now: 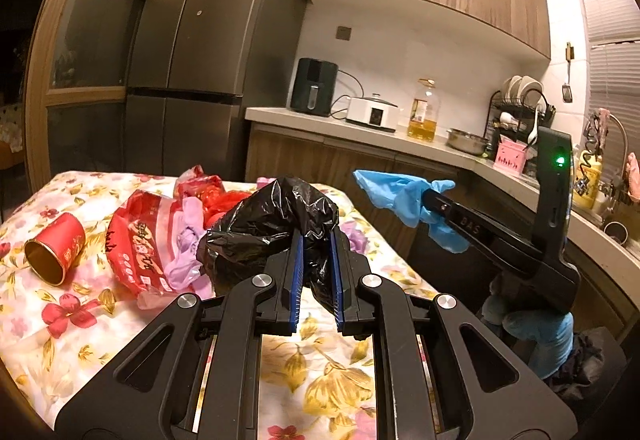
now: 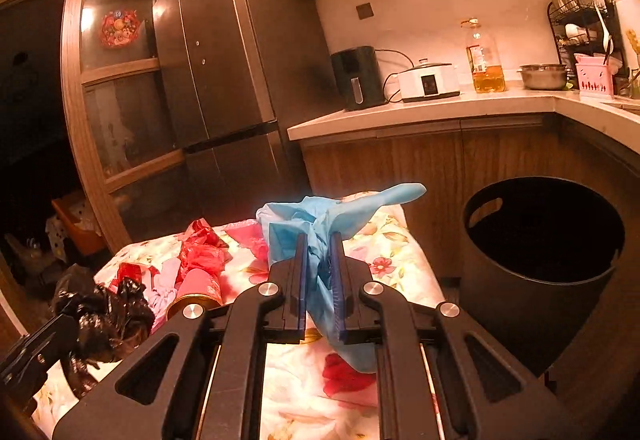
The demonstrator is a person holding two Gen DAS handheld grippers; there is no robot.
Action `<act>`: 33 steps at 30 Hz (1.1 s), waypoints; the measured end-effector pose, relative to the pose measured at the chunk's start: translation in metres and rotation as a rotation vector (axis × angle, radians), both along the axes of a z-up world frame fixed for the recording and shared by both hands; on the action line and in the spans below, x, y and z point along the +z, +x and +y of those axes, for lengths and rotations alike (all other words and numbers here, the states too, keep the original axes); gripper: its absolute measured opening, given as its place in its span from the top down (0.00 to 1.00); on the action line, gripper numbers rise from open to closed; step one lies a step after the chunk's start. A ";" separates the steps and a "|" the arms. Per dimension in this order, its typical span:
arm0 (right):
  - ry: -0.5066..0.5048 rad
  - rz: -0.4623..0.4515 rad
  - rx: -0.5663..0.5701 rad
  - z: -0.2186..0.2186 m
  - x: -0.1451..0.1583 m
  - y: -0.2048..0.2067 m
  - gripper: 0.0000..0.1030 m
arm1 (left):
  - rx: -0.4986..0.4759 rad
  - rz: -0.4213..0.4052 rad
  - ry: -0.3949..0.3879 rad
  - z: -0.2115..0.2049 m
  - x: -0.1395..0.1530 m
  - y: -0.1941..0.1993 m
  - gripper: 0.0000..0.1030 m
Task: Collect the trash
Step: 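Carry the black bag and blue glove over the black bin with both tools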
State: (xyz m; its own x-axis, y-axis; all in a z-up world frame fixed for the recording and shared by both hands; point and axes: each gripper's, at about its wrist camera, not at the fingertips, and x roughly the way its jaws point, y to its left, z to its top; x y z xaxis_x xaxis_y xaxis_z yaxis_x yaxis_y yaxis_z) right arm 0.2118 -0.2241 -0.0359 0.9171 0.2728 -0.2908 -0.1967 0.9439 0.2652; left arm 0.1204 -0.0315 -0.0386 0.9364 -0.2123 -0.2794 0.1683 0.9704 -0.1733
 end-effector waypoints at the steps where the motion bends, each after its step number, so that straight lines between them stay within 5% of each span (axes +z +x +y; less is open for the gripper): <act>1: 0.002 -0.002 -0.002 -0.002 0.000 -0.001 0.89 | -0.002 -0.002 0.001 -0.001 0.001 0.000 0.89; 14: 0.007 -0.052 -0.085 -0.036 0.016 -0.016 0.89 | -0.053 -0.047 0.017 -0.032 0.022 0.023 0.89; 33: -0.021 -0.121 -0.335 -0.136 0.030 -0.005 0.89 | -0.305 -0.105 0.021 -0.166 0.046 0.107 0.89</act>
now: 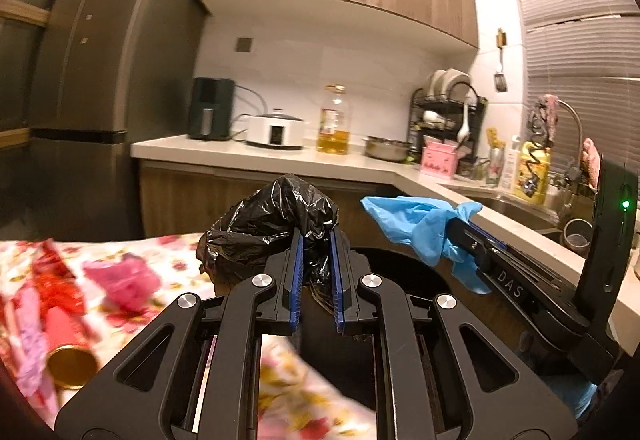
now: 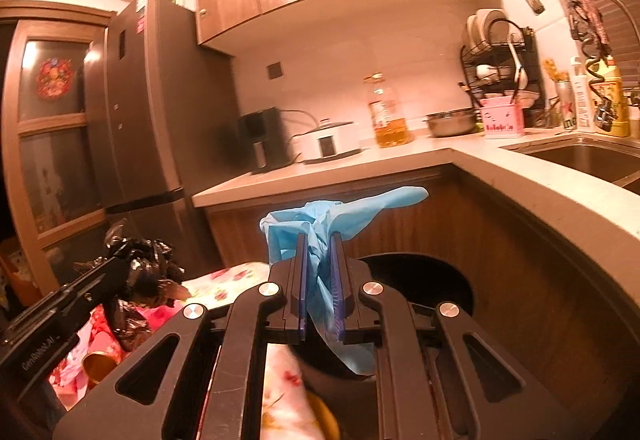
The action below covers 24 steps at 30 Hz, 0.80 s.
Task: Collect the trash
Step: 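Carry the black bag and blue glove over the black bin with both tools, then open both tools to drop the bag and glove into the bin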
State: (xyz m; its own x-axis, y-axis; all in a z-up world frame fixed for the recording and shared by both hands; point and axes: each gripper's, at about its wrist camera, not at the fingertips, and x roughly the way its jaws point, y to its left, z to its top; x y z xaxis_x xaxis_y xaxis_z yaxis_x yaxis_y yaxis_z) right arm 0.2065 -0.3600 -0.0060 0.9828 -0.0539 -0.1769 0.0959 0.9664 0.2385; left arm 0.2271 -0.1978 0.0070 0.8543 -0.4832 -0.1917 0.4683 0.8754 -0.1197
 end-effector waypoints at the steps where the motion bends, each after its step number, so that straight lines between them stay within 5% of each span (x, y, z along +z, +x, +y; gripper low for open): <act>1: 0.000 -0.001 -0.006 -0.003 0.000 0.001 0.89 | -0.014 -0.001 0.002 -0.006 0.000 0.002 0.89; 24: 0.015 0.026 -0.021 -0.037 -0.013 0.029 0.89 | -0.153 0.073 0.041 -0.076 -0.025 0.060 0.89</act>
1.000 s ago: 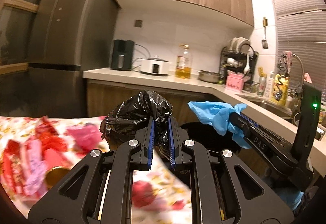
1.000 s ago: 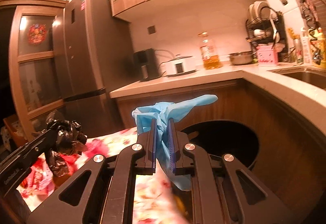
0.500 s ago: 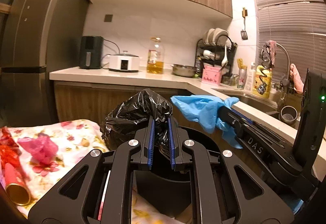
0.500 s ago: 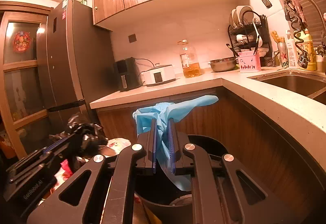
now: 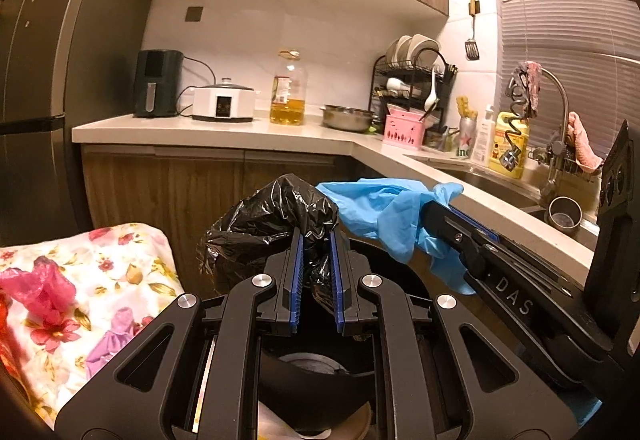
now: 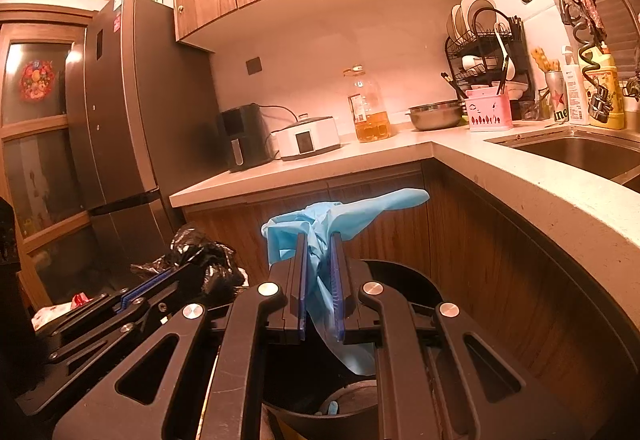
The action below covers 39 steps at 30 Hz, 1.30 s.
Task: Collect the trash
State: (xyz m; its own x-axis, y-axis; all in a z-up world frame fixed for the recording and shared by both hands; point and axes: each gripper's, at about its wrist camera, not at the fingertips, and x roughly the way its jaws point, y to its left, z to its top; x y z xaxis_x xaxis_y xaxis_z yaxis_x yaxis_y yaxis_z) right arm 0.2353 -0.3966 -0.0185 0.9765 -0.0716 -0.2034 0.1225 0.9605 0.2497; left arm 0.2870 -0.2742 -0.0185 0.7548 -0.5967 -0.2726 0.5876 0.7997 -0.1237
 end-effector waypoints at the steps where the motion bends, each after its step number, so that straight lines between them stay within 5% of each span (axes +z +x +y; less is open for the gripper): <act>1: 0.002 -0.002 0.001 0.000 0.000 0.000 0.89 | -0.001 0.000 0.001 -0.001 -0.001 0.001 0.89; 16: 0.029 0.012 0.002 -0.005 -0.006 0.009 0.86 | -0.021 0.028 0.021 -0.014 -0.013 0.015 0.88; 22: 0.040 0.024 -0.002 -0.009 -0.009 0.013 0.77 | -0.019 0.054 0.028 -0.015 -0.019 0.022 0.82; 31: 0.052 0.037 -0.026 -0.015 -0.013 0.012 0.72 | 0.010 0.052 0.040 -0.010 -0.025 0.021 0.51; 39: 0.033 0.040 -0.032 -0.006 -0.014 0.005 0.49 | 0.092 0.029 0.048 0.007 -0.021 0.009 0.31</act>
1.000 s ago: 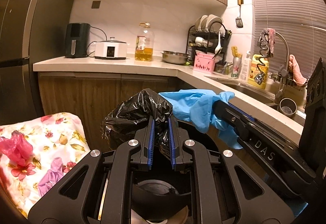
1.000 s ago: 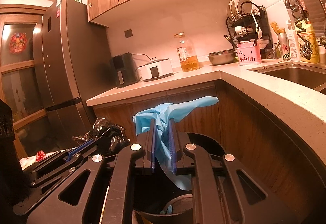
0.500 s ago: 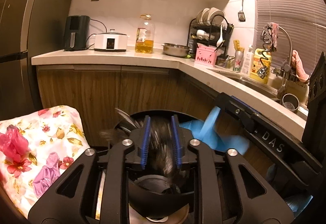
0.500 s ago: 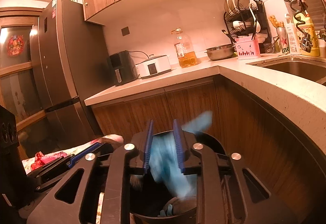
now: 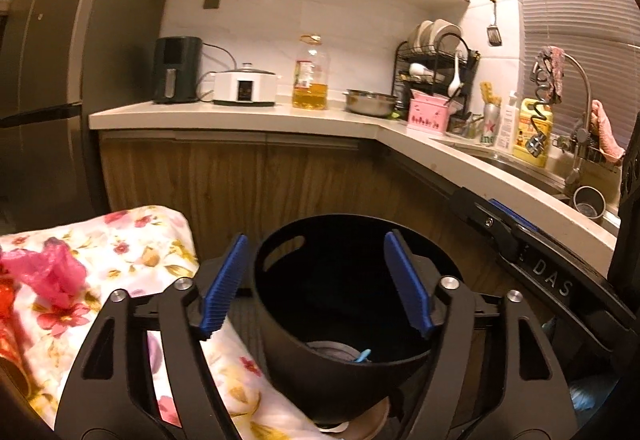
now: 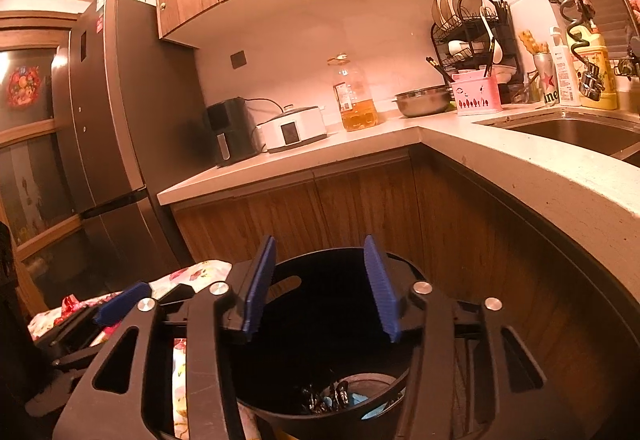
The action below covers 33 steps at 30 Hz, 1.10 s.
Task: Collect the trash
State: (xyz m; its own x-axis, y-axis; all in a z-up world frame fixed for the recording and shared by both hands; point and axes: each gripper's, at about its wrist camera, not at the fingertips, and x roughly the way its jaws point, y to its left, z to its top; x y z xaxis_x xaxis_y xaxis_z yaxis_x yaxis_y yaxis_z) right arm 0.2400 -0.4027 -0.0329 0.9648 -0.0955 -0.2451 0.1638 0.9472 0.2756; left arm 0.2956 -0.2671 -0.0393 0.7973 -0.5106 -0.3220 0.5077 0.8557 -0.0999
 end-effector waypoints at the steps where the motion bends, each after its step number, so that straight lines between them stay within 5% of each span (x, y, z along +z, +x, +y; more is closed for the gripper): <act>1: 0.003 0.001 0.001 0.001 0.000 -0.001 0.46 | 0.014 -0.003 0.003 0.003 0.001 -0.002 0.29; 10: -0.020 -0.008 0.015 0.020 0.001 -0.015 0.29 | 0.141 -0.020 0.013 0.039 0.001 -0.025 0.15; 22: -0.054 -0.027 0.062 0.061 0.002 -0.033 0.28 | 0.291 -0.036 0.006 0.104 -0.002 -0.061 0.13; 33: -0.039 -0.014 0.147 0.104 -0.005 -0.040 0.28 | 0.533 -0.020 0.023 0.204 -0.025 -0.091 0.13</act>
State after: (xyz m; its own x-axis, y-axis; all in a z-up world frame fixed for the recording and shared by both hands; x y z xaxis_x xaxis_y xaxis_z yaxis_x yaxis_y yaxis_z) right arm 0.2003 -0.2988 -0.0375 0.9723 0.0376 -0.2307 0.0193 0.9708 0.2393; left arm 0.2043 -0.0629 -0.0638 0.9504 -0.0257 -0.3100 0.0032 0.9973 -0.0728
